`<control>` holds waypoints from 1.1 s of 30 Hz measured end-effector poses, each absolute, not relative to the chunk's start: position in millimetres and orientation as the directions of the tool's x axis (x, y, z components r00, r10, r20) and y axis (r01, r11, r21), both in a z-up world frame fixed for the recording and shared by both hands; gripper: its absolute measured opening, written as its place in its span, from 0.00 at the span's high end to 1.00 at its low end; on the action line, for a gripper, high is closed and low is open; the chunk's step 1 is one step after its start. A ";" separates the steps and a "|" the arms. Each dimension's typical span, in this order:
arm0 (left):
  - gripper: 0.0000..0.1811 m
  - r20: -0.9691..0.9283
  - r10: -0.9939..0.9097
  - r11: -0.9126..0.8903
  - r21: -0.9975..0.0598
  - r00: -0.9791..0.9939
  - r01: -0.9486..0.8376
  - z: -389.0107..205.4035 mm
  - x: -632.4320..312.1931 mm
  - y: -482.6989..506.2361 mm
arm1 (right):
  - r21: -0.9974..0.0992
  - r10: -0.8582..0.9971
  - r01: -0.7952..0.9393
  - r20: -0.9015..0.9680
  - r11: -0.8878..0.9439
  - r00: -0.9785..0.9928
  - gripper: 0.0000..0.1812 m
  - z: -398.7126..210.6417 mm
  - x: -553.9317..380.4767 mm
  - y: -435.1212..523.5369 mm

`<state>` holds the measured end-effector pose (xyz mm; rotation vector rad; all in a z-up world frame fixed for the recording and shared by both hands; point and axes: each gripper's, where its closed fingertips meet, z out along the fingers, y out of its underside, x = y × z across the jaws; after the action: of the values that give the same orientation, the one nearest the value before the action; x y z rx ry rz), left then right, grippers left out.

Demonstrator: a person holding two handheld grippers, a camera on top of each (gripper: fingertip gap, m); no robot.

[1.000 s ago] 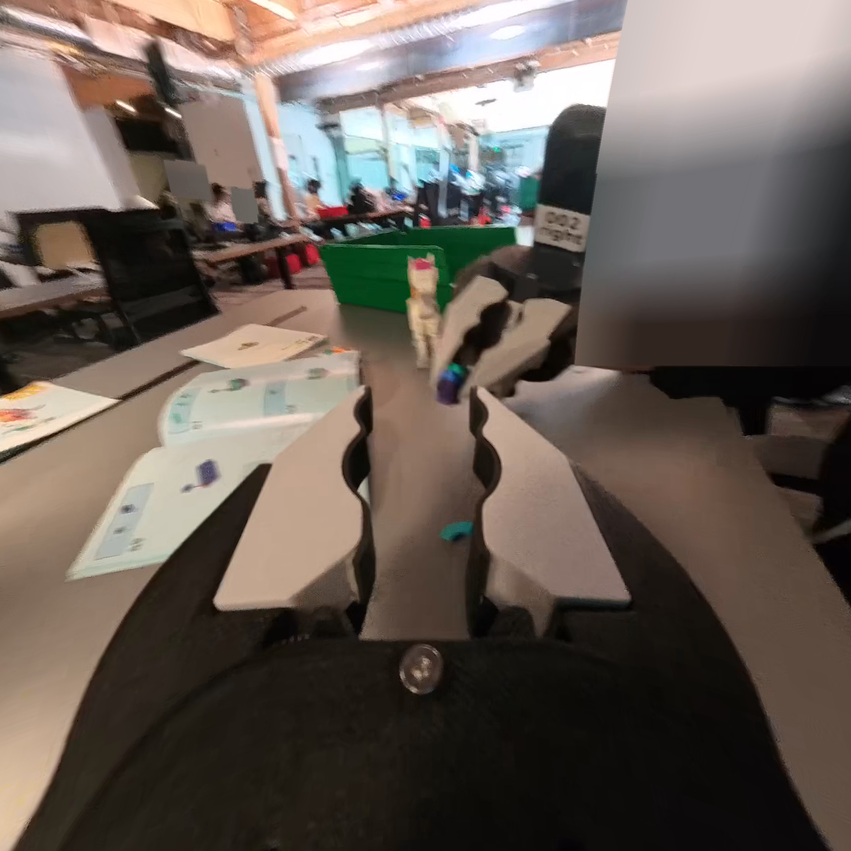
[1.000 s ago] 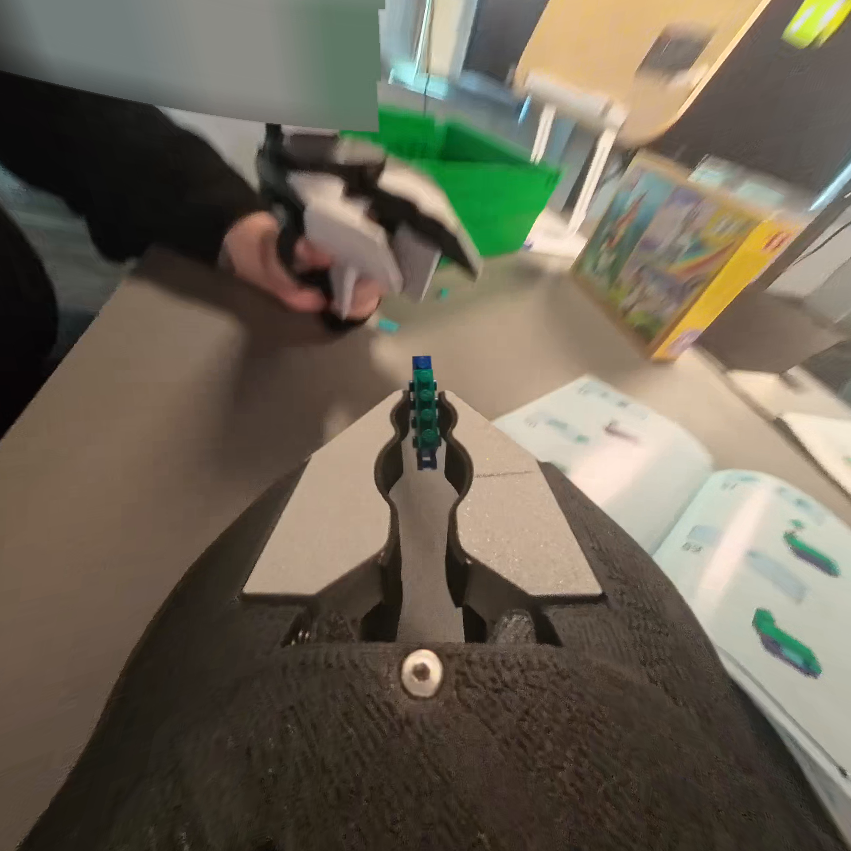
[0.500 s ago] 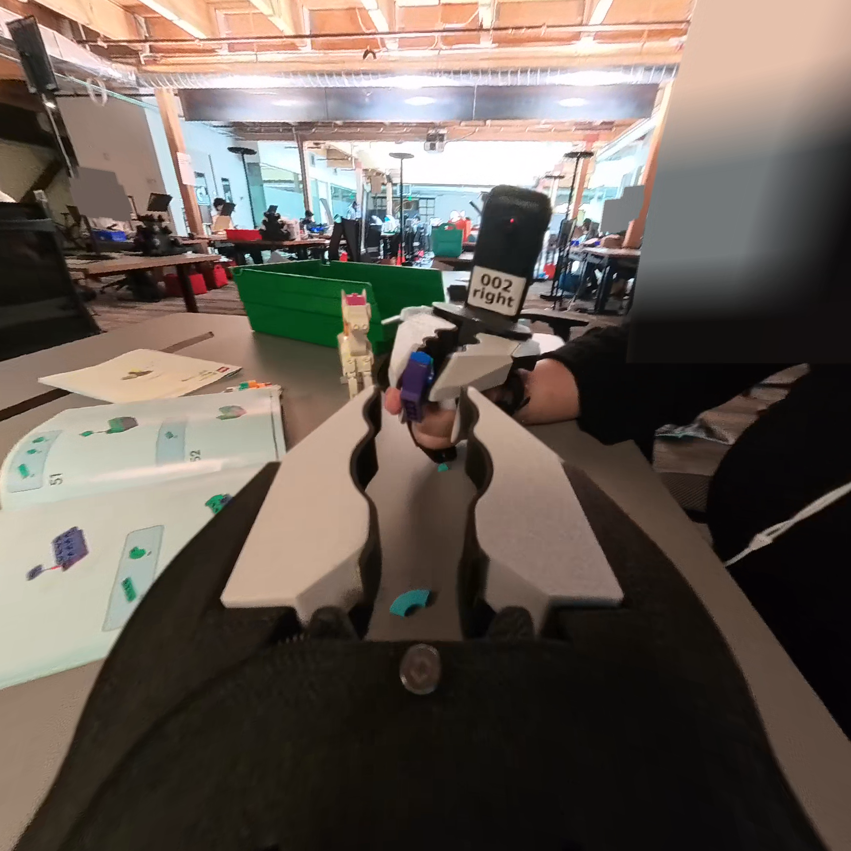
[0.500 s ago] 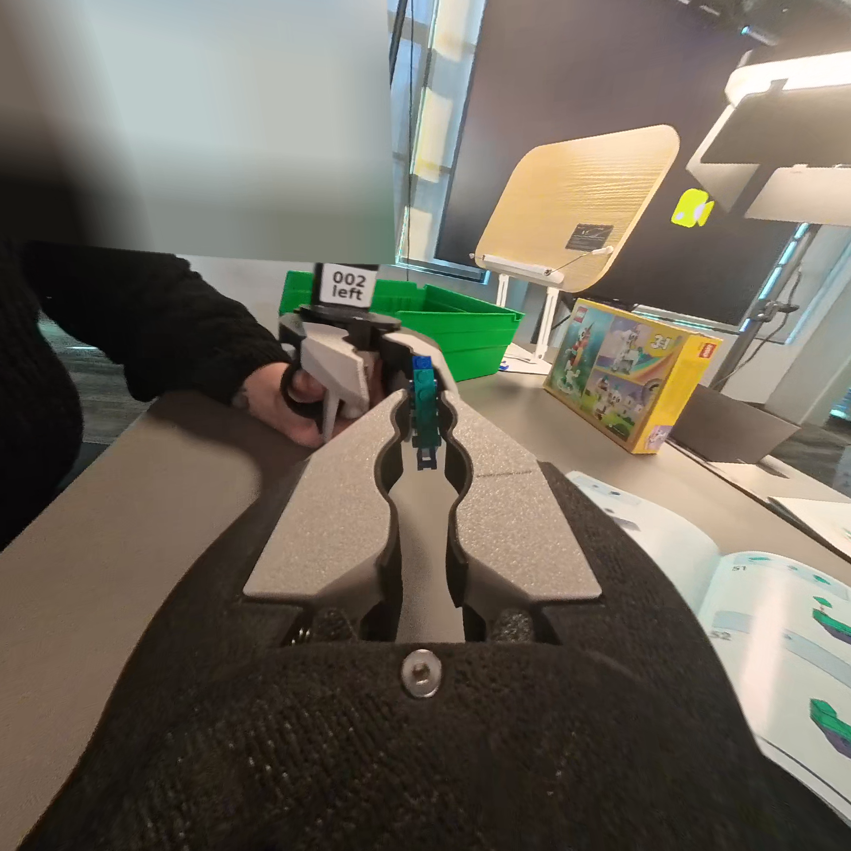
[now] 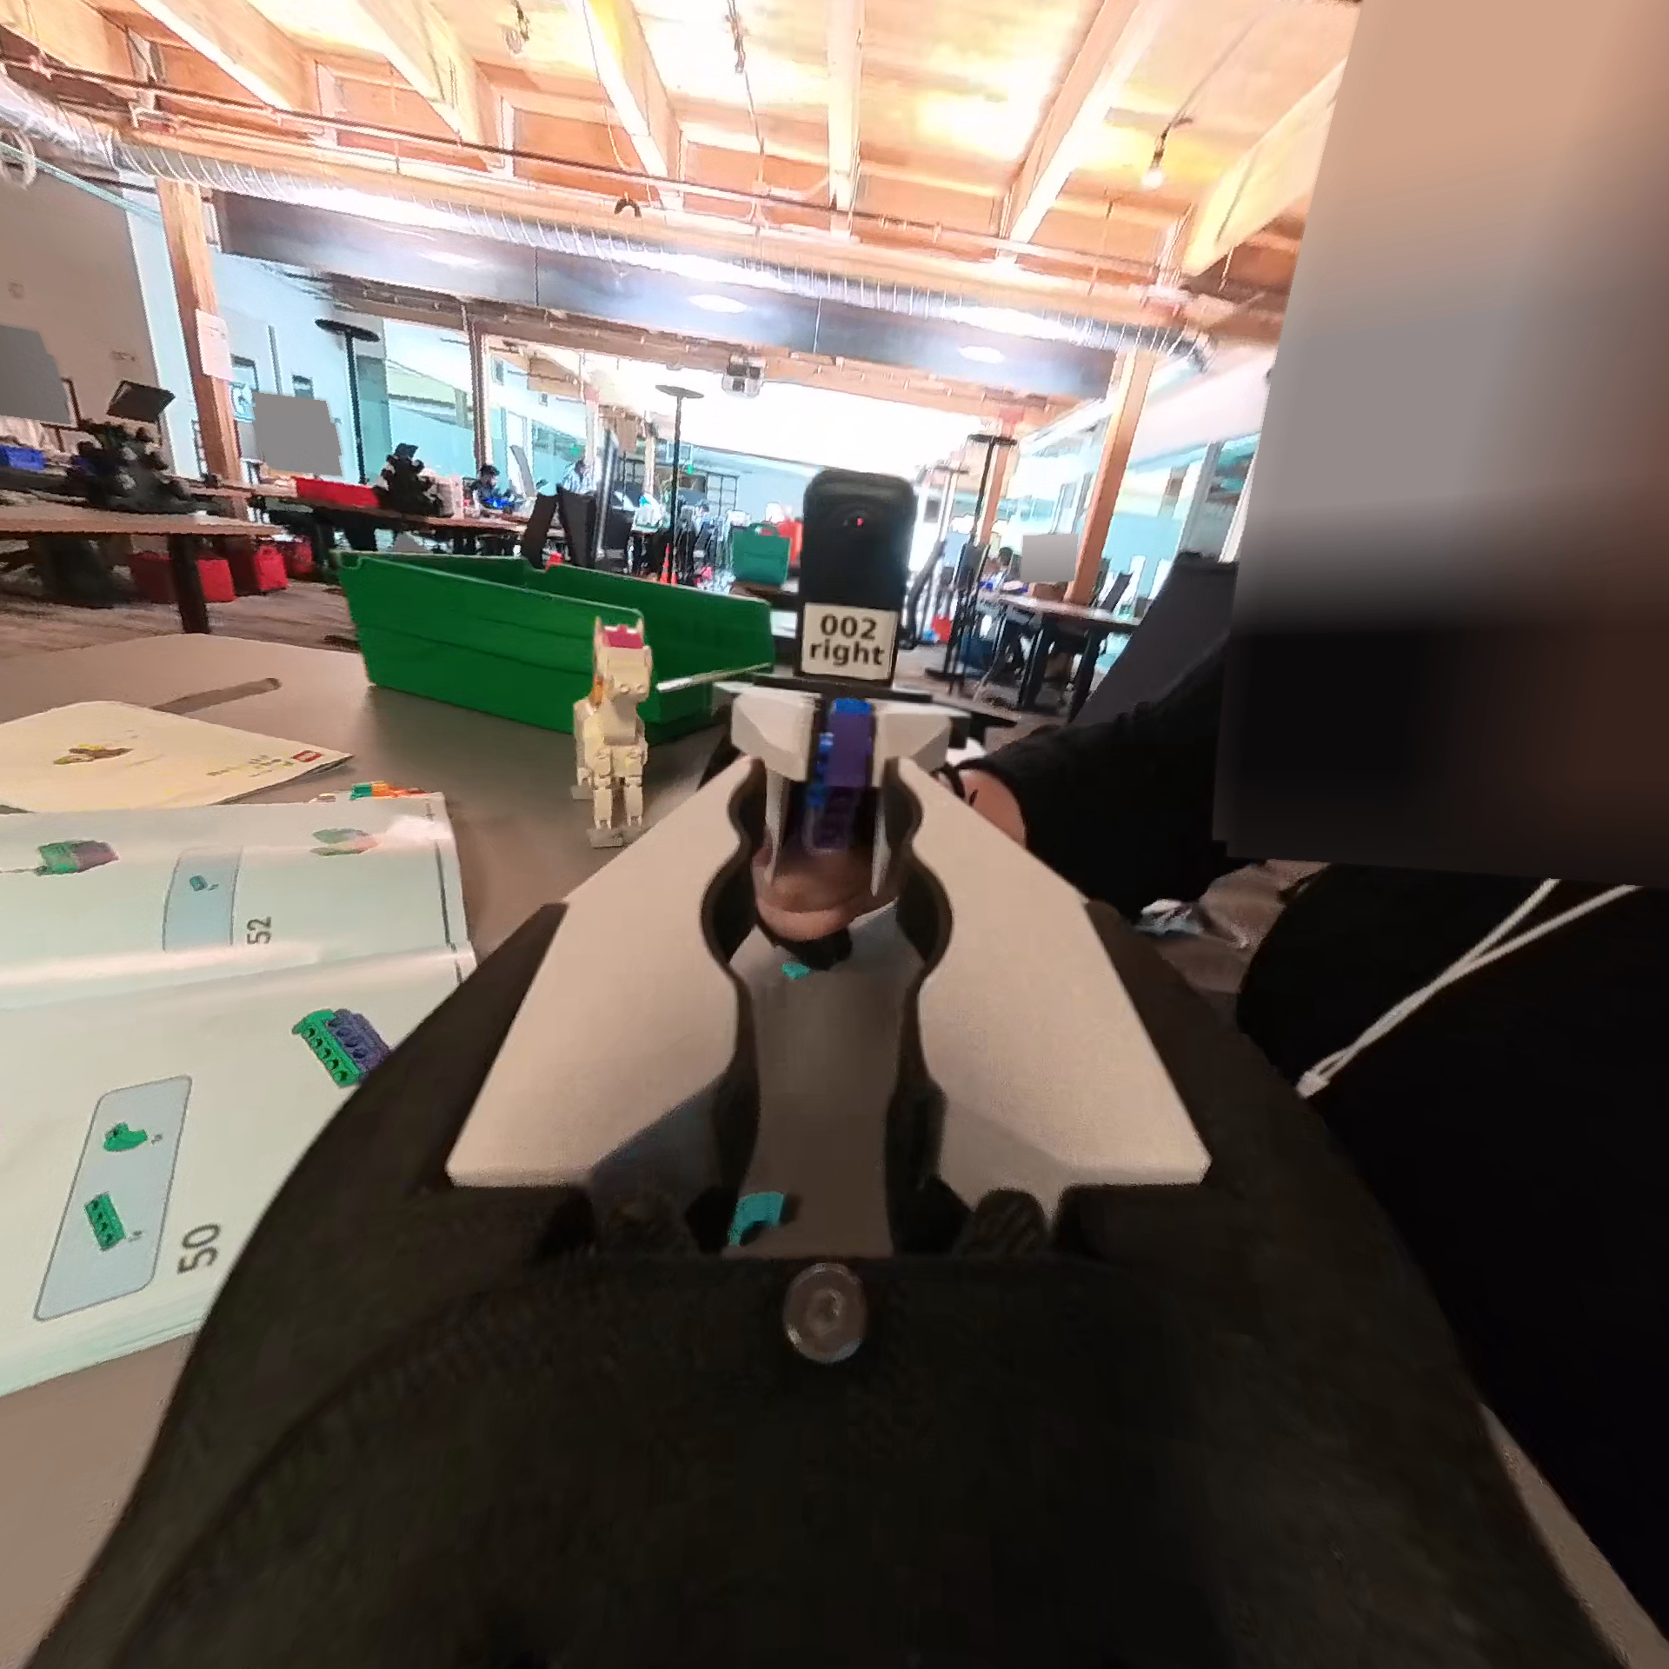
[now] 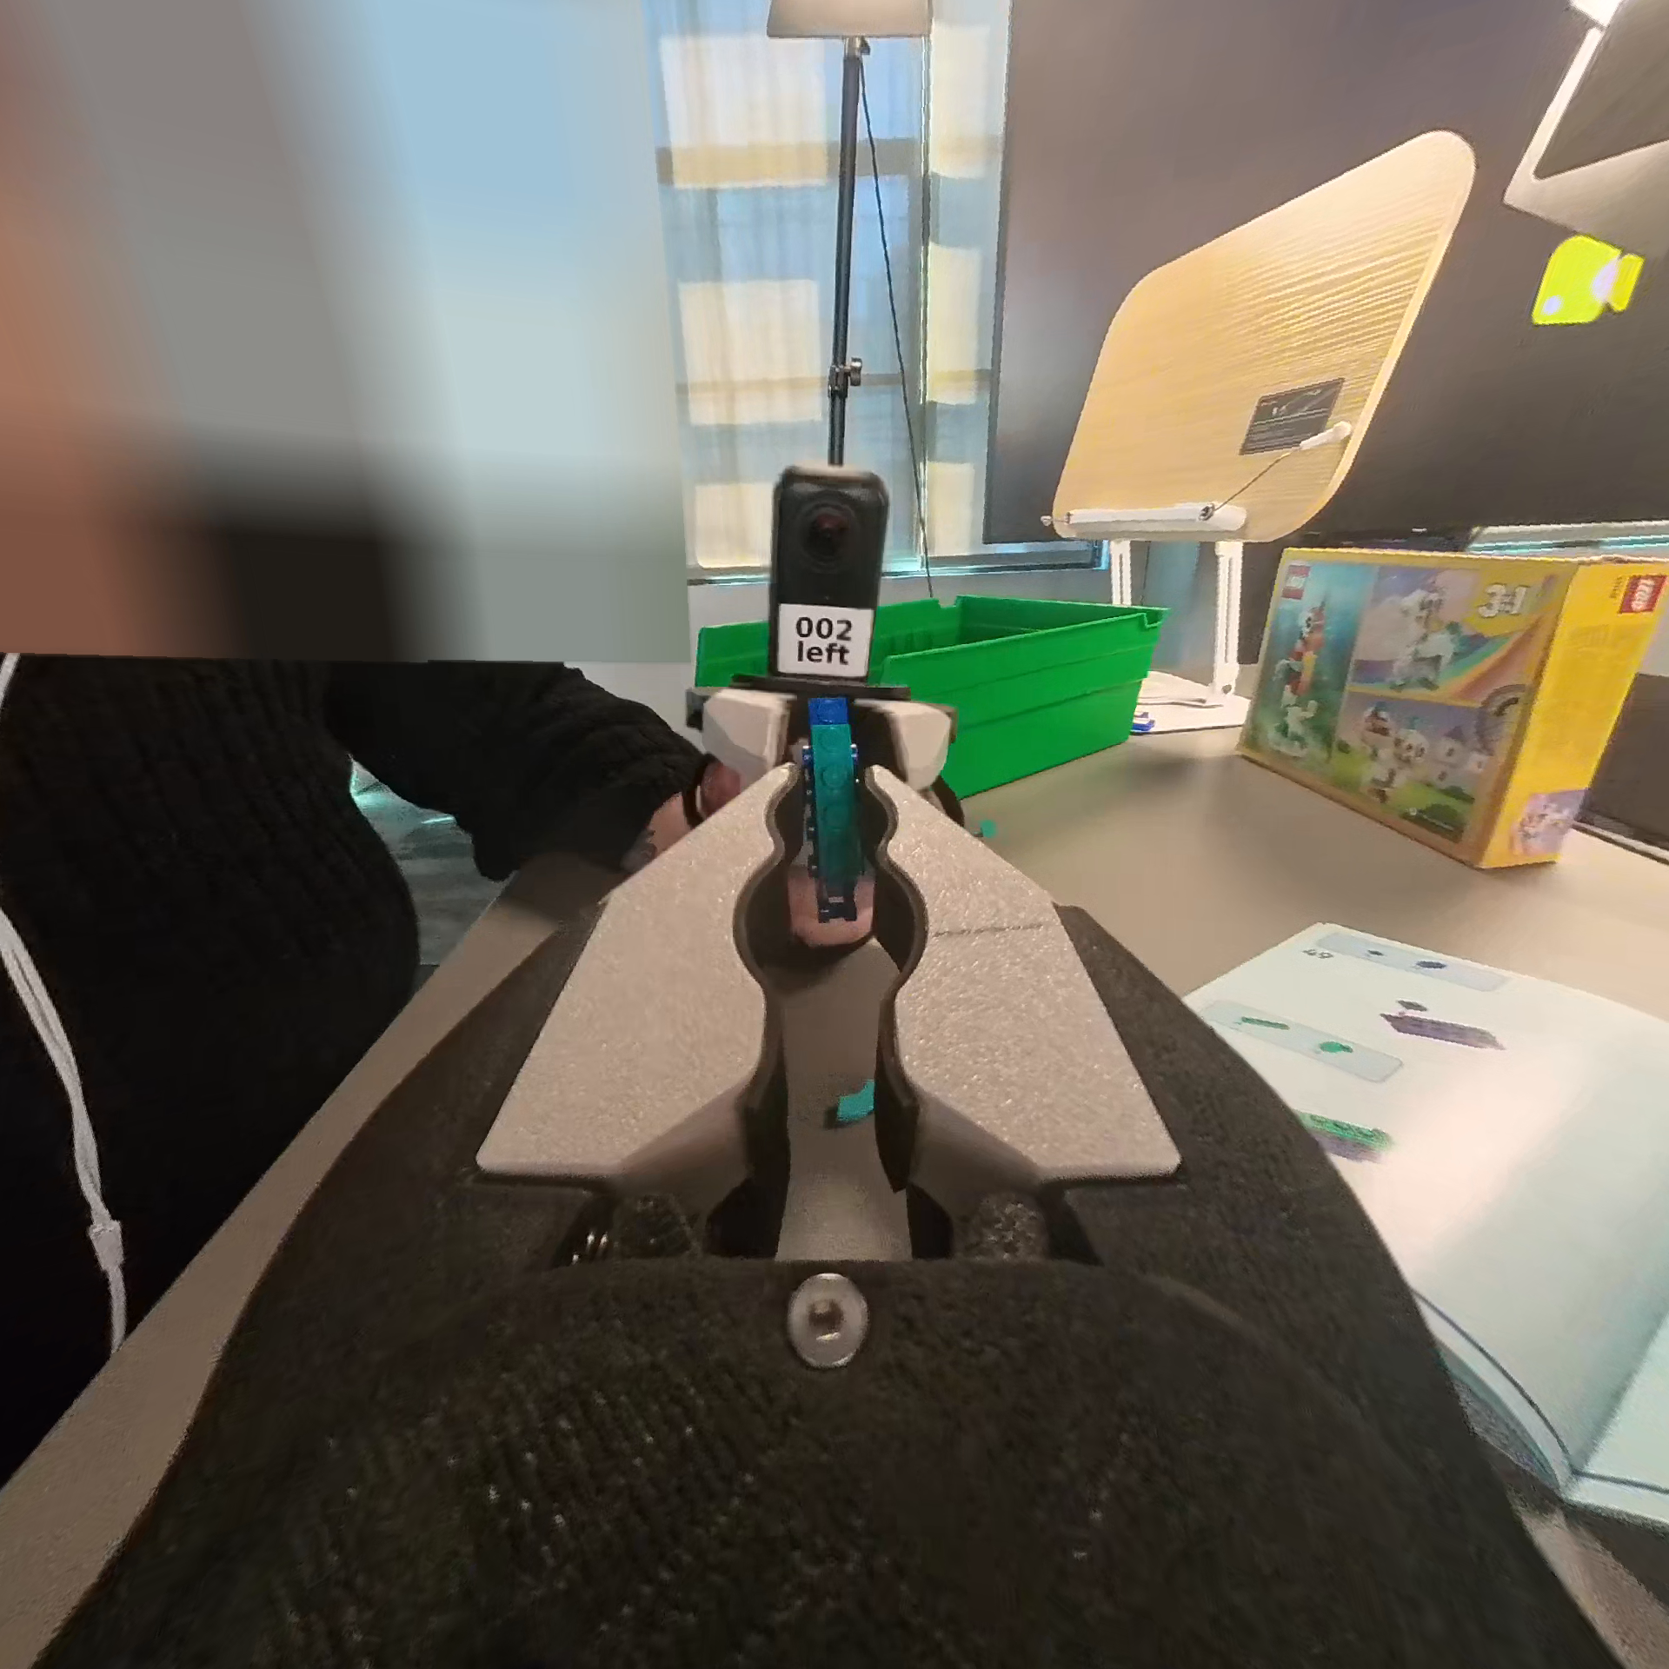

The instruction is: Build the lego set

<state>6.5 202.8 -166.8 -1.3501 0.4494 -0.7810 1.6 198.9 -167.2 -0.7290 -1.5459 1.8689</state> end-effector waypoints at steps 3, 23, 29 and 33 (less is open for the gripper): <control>0.88 0.174 -0.739 0.013 -0.962 0.651 0.272 -165.2 4.8 201.5 | -0.989 0.747 -0.107 -0.009 -0.107 -0.665 0.95 -169.1 2.1 196.8; 0.95 0.168 -0.725 -0.076 -0.984 0.668 0.164 -182.6 14.5 207.7 | -0.989 0.758 0.068 0.058 0.134 -0.650 0.96 -198.6 10.5 209.1; 0.81 0.210 -0.676 -0.083 -0.974 0.707 0.210 -181.2 4.3 212.7 | -0.995 0.786 0.094 -0.041 0.022 -0.617 0.97 -191.6 3.4 214.0; 0.88 0.243 -0.684 -0.131 -0.969 0.688 0.211 -185.2 6.5 214.2 | -0.996 0.778 0.084 -0.051 0.002 -0.626 0.97 -188.7 4.6 212.6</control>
<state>6.5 214.2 -185.2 -1.5186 0.4068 -0.8059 4.6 212.6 -188.7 -0.8892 -1.7461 1.6748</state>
